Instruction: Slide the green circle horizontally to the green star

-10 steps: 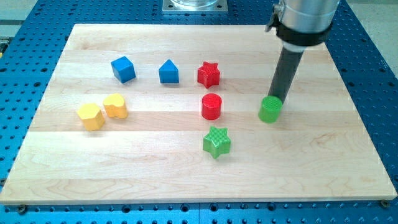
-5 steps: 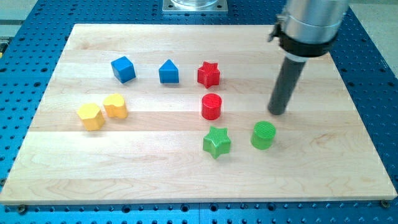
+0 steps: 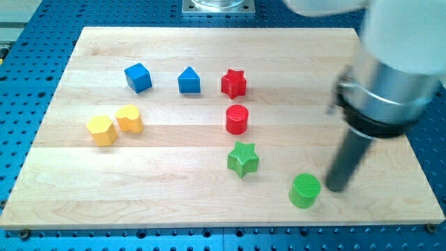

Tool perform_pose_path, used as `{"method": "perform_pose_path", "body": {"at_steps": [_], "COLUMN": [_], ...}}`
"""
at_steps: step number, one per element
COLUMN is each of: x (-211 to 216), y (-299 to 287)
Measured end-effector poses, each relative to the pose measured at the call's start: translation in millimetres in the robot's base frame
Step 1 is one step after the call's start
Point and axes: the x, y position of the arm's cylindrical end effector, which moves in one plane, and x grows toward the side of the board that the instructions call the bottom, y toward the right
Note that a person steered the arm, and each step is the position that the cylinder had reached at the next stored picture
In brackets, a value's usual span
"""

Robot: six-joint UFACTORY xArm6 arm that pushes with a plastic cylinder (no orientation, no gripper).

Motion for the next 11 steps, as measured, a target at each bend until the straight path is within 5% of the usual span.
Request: {"method": "perform_pose_path", "body": {"at_steps": [2, 4, 11], "x": [35, 14, 14], "y": [20, -4, -238]}}
